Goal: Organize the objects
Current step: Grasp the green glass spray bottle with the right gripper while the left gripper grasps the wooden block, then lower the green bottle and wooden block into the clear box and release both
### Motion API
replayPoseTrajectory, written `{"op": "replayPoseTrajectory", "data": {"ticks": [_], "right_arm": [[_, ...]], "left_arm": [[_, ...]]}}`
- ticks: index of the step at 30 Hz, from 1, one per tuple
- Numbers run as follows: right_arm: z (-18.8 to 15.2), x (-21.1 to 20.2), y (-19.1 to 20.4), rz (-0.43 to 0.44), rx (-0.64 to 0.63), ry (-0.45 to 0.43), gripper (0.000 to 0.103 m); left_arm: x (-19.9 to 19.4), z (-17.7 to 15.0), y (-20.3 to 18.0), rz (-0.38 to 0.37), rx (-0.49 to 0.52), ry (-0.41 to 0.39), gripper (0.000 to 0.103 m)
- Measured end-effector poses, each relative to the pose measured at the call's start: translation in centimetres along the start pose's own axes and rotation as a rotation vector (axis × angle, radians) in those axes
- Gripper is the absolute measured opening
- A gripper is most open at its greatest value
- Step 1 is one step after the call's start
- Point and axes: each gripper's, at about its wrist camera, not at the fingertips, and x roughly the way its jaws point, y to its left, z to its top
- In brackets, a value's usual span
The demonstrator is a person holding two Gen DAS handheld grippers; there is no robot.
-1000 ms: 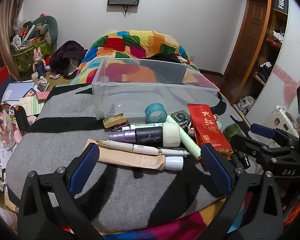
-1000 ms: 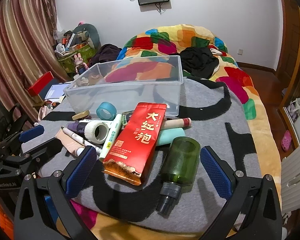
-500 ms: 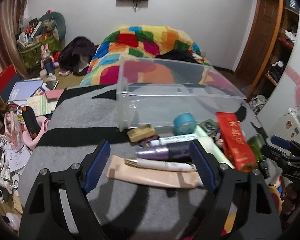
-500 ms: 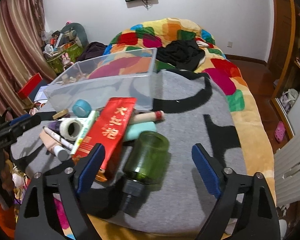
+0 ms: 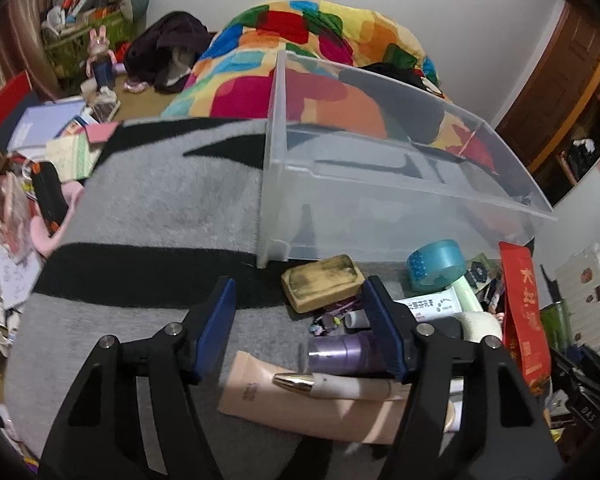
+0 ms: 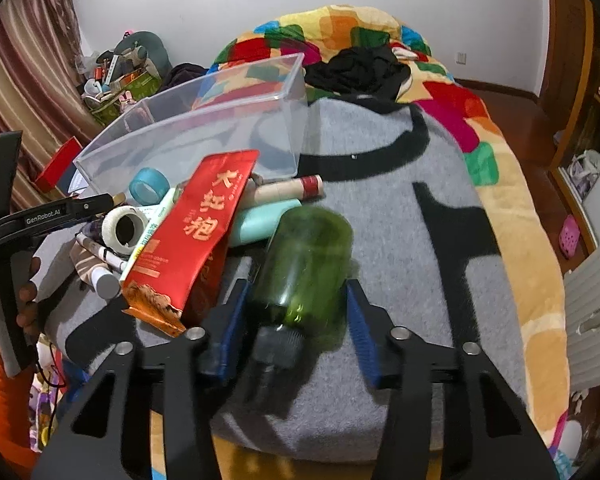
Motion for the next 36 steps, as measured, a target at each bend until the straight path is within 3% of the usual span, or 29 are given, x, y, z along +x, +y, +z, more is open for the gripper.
{"op": "replayPoseTrajectory", "data": {"ticks": [6, 18, 27, 36], "right_arm": [[-0.1, -0.4, -0.4, -0.009, 0.011, -0.028, 0.039], [0.2, -1.2, 0.4, -0.019, -0.023, -0.056, 0.039], [2.6, -2.9, 1.1, -0.003, -0.035, -0.132, 0.039], [6.7, -3.2, 3.6, 0.025, -0.094, -0.200, 0.039]], "left_arm": [[0.1, -0.4, -0.6, -0.035, 0.013, -0.015, 0.042], [0.5, 0.2, -1.1, -0.032, 0.014, 0.006, 0.045], [-0.6, -0.7, -0.5, -0.045, 0.005, -0.023, 0.043], [-5.3, 0.0, -0.7, -0.060, 0.021, -0.151, 0.043]]}}
